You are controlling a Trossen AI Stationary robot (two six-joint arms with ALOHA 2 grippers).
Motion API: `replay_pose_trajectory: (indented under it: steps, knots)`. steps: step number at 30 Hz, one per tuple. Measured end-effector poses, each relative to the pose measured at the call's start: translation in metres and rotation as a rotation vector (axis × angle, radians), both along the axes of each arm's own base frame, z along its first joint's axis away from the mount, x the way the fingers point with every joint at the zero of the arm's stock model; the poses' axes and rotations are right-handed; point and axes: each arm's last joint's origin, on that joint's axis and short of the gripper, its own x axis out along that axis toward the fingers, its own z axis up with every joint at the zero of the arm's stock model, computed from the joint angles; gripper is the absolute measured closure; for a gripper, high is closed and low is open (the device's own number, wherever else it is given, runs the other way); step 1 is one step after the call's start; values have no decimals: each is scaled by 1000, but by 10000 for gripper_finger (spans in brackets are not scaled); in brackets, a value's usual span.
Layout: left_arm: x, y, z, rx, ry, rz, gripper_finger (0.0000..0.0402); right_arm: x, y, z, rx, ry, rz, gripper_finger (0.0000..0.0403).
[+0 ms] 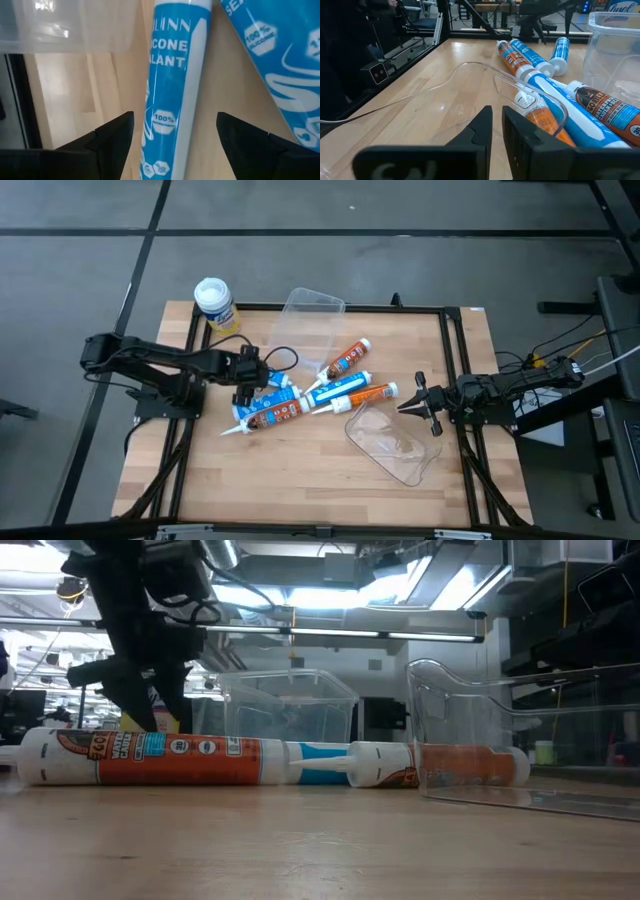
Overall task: Pick & place silicon tubes, Sealant and Lysol wipes
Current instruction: Put the top blue sealant into the transparent bin
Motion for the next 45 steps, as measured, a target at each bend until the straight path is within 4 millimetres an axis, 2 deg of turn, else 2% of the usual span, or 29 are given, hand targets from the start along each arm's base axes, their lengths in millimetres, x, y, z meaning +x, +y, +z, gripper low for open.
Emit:
replay_pose_trajectory:
  steps: [6,12,24,36,45]
  knots:
    - [3,8,-8,-3,-2,7,121,0,0,0,1,0,0,357]
    - [-3,9,-23,-16,8,6,121,0,0,0,1,0,0,357]
    - [-12,17,-41,6,-11,43,121,0,0,0,0,0,0,357]
    - [-11,19,-45,-172,-71,128,124,0,0,0,0,0,0,357]
    - [-11,19,-45,-220,-104,215,157,0,0,0,0,0,0,357]
